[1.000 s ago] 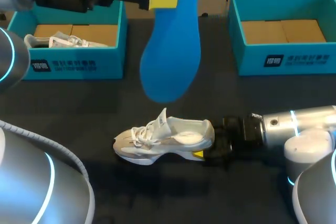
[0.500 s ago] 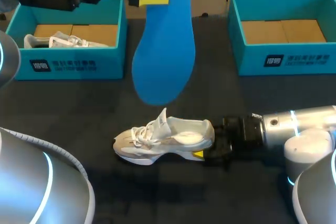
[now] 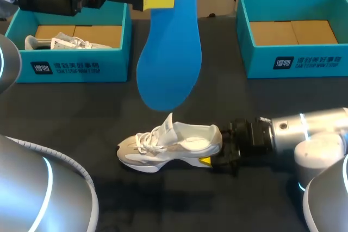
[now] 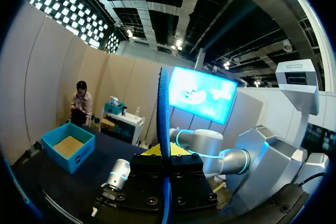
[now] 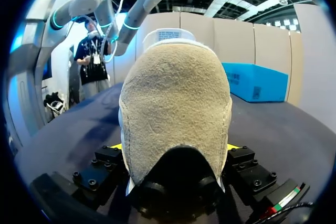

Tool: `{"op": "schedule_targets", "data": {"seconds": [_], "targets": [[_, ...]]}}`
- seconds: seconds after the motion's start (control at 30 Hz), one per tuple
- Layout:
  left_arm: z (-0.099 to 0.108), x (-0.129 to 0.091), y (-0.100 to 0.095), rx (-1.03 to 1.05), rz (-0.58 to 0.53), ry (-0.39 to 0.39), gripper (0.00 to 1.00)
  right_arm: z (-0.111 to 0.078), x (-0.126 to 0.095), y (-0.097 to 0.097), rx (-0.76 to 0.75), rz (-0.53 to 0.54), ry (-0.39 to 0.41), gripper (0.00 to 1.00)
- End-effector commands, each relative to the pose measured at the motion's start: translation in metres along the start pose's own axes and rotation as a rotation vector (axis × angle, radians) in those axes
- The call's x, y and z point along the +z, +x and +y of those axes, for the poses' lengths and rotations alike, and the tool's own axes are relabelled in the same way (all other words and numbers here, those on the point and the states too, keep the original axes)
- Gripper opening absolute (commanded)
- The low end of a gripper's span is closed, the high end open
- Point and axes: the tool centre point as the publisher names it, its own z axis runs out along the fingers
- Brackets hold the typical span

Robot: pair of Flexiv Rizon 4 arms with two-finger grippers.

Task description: Take the shoe out of the shoebox, open the shoe tongue, remove and reinsert the insole, then place the shoe into the shoebox

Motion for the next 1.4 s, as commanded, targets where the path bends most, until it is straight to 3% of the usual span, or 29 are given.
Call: {"op": "schedule_targets", "data": {"seconds": [0.03,0.2,0.67,1.03,1.27,1.4], "targets": [[0.0,0.0,0.0,0.0,-0.001,-0.002,0.0,0.002,-0.001,0.001,-0.011,0.006,0.007,1.0],[0.0,0.0,0.0,0.0,-0.001,-0.002,0.0,0.003,-0.01,0.004,-0.013,-0.014,-0.003,1.0],[0.0,0.0,0.0,0.0,-0.001,-0.002,0.0,0.008,-0.041,0.012,0.011,-0.017,0.124,1.0],[0.0,0.0,0.0,0.0,-0.001,-0.002,0.0,0.026,-0.079,0.001,0.088,0.025,0.418,1.0],[0.0,0.0,0.0,0.0,-0.001,-0.002,0.0,0.043,-0.086,-0.001,0.117,0.026,0.594,1.0],[0.0,0.0,0.0,0.0,-0.001,-0.002,0.0,0.057,-0.083,-0.002,0.155,0.048,0.775,1.0]]}}
